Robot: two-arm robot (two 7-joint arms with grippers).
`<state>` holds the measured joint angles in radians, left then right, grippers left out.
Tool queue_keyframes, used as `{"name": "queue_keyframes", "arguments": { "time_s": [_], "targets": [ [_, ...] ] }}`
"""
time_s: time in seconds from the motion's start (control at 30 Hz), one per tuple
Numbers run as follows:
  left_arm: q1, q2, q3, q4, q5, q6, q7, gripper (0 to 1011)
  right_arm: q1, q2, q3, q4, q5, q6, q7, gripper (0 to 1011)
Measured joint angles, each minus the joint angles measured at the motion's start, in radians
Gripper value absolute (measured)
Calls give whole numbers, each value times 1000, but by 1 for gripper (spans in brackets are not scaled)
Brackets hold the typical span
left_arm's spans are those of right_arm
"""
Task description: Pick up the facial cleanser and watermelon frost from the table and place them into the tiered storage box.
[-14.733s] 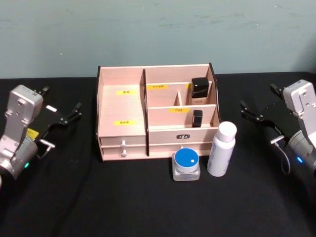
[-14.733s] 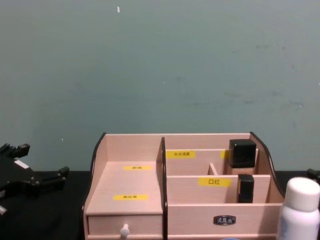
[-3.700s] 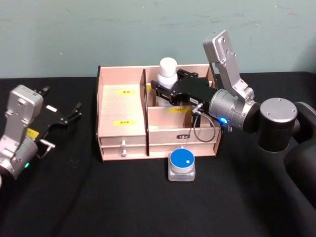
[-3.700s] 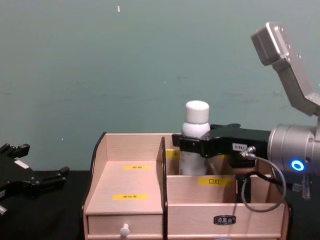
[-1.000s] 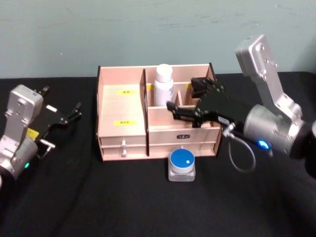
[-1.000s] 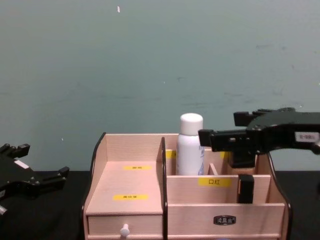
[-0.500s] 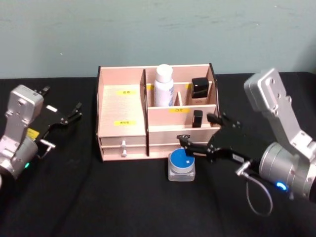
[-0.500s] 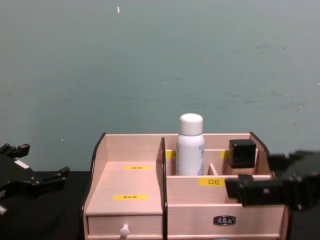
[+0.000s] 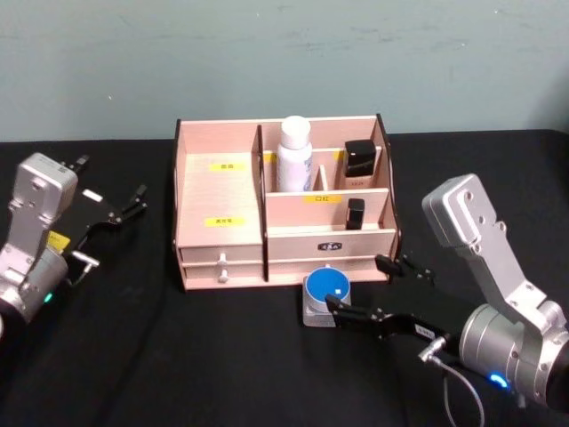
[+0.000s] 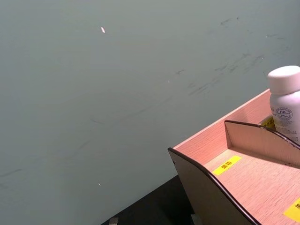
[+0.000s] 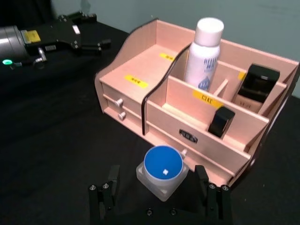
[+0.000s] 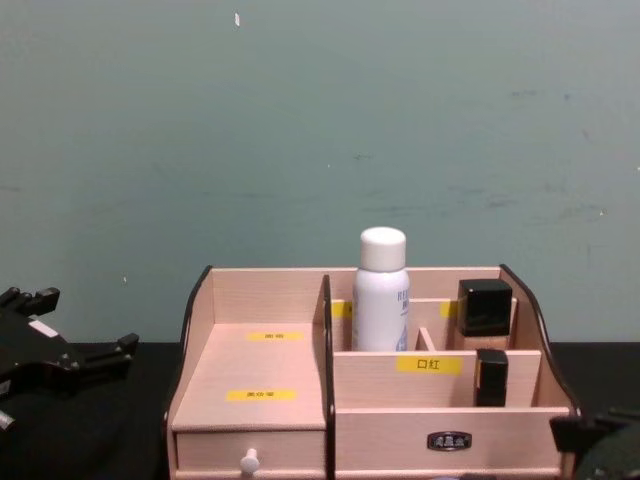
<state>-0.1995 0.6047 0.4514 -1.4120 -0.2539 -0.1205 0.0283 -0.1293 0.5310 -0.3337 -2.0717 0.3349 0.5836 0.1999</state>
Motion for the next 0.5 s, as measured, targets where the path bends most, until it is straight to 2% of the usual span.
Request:
{"name": "queue_keyframes", "arguments": {
  "time_s": [0.5],
  "targets": [
    [0, 0, 0, 0, 0, 0, 0, 1001, -4, -45, -22, 54, -49, 33, -1, 1002]
  ]
}}
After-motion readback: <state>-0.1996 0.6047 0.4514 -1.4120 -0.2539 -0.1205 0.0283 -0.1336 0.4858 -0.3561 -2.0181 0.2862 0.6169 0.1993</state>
